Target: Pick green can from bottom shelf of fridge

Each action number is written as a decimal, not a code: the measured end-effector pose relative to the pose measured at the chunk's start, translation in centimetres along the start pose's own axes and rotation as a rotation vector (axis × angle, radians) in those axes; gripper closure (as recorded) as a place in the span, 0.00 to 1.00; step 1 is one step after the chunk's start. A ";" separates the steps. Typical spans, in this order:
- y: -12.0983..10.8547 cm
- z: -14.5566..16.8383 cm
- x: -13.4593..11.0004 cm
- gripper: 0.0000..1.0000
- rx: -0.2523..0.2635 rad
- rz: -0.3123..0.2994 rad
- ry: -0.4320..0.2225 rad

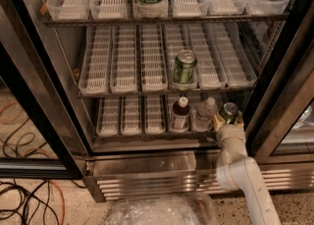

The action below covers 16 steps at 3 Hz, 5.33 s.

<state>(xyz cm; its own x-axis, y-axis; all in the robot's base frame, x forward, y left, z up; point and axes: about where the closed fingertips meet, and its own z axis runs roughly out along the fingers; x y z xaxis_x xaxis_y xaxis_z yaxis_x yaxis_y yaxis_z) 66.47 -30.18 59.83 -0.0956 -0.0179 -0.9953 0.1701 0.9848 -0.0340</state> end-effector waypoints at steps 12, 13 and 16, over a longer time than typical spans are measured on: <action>-0.9 -5.6 -9.2 1.00 -0.064 -0.053 -0.128; -1.1 -7.7 -9.9 1.00 -0.120 -0.096 -0.106; 4.3 -15.7 -6.3 1.00 -0.514 -0.205 0.078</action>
Offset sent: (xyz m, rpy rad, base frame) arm 0.0057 -0.0015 -0.0022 0.0028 0.0033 -0.0065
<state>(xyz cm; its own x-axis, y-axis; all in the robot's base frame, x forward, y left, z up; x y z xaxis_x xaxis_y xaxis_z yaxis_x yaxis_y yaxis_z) 52.44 -23.17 67.41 -0.1518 -0.2238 -0.9627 -0.3581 0.9203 -0.1575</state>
